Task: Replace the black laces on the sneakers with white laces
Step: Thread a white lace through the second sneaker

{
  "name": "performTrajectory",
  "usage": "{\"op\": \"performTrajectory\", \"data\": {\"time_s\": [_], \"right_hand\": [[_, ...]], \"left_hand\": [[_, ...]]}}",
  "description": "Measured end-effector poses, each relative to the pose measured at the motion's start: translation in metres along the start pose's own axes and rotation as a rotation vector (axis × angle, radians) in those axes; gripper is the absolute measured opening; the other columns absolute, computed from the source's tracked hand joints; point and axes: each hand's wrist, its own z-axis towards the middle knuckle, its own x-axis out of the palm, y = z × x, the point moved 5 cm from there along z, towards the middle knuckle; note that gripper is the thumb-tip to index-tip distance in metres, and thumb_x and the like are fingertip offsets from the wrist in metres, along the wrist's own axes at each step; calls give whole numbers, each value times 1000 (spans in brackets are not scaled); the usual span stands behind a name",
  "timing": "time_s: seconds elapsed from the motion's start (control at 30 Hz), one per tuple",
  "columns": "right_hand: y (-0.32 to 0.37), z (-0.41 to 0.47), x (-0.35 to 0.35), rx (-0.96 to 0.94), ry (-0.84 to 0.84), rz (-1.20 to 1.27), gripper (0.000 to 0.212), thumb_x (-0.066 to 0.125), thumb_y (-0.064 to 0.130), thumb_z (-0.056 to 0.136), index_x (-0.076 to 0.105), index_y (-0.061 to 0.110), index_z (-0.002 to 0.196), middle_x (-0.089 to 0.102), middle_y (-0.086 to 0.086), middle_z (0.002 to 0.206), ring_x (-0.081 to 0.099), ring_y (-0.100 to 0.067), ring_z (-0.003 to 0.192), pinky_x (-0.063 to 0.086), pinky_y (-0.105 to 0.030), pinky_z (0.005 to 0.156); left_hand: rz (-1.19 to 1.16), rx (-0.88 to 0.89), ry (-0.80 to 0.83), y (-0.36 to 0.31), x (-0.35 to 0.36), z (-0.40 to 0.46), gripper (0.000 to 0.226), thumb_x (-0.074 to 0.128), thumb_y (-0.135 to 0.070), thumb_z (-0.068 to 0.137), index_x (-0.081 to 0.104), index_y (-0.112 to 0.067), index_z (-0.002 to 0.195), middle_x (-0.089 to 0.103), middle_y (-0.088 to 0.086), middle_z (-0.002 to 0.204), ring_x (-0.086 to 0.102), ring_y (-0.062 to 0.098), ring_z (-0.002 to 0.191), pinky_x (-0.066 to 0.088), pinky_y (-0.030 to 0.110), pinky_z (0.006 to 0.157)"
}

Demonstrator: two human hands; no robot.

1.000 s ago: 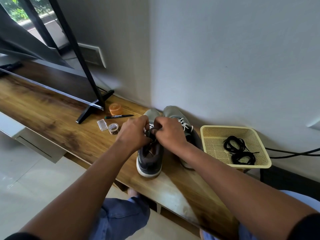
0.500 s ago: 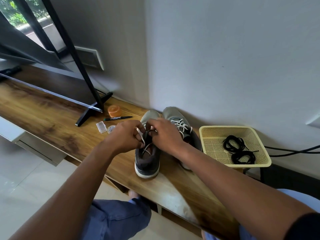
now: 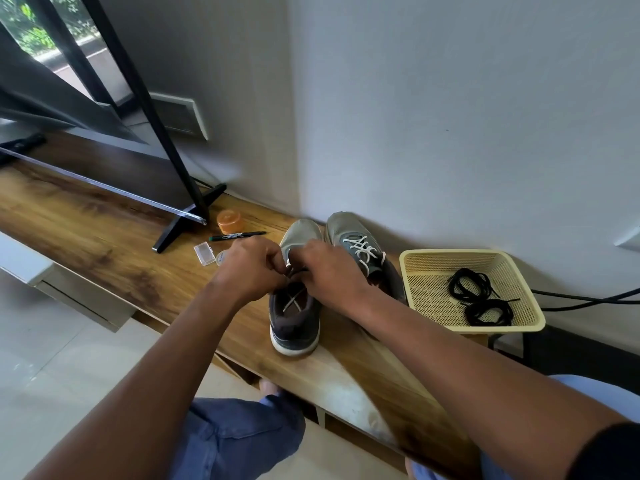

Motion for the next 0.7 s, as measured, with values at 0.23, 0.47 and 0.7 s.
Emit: {"op": "performTrajectory", "data": {"time_s": [0.23,0.47,0.7], "right_hand": [[-8,-2,1,111,-82,157,12,70,24,89,60,18,90,70,-5,84,65,-33,83,46,-40,65],[-15,-3,3,192,-122,212,13,74,31,88,64,24,92,71,0,81,68,-30,83,37,-33,65],[-13,3,-2,239,137,260,28,76,20,76,64,20,101,68,-2,100,65,-27,97,52,-37,82]], "left_hand": [[78,-22,-27,-1,6,3,22,89,-12,67,68,-20,67,69,-4,73,69,15,74,61,39,65],[278,58,-141,-8,19,3,23,80,-30,73,59,-22,73,64,1,84,63,25,80,34,32,58],[295,93,-190,-6,17,3,25,79,-24,76,54,-22,79,62,3,83,60,28,76,34,33,55]]}}
